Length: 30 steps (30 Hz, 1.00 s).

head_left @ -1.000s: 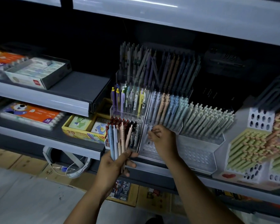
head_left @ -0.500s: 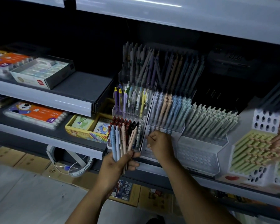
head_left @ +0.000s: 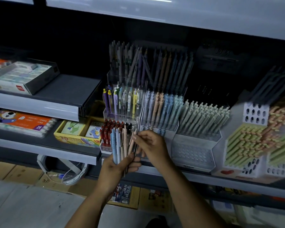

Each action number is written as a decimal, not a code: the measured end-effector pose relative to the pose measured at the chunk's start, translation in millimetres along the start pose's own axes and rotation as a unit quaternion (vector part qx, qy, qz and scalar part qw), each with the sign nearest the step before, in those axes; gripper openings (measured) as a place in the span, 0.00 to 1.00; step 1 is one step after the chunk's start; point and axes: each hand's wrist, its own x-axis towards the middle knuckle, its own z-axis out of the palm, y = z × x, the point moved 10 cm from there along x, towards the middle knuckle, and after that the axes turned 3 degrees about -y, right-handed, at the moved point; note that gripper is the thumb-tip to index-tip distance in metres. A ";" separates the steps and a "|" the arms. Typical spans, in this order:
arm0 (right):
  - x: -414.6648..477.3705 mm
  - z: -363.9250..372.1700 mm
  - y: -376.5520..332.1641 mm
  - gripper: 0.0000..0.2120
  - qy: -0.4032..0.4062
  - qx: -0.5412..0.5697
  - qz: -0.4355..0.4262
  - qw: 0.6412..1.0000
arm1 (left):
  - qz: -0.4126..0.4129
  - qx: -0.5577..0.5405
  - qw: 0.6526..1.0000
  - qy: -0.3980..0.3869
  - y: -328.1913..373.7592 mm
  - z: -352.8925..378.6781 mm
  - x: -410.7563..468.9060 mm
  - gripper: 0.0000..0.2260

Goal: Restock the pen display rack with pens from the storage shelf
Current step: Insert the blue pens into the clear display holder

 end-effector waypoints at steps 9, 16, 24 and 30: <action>-1.4 -27.6 9.9 0.10 0.044 0.088 0.027 0.995 | -0.010 -0.008 1.000 -0.023 -4.7 18.0 6.3 0.11; -0.6 -68.8 12.2 0.08 0.133 0.212 0.032 0.968 | -0.017 -0.009 1.000 0.000 -3.2 9.8 10.1 0.12; 12.4 -99.8 -1.0 0.06 0.174 -0.072 -0.050 0.981 | -0.023 0.010 0.999 0.024 -3.7 0.7 7.8 0.12; 20.1 -81.8 0.7 0.02 0.130 -0.209 -0.077 0.966 | -0.002 0.049 0.999 0.012 1.7 0.9 8.4 0.14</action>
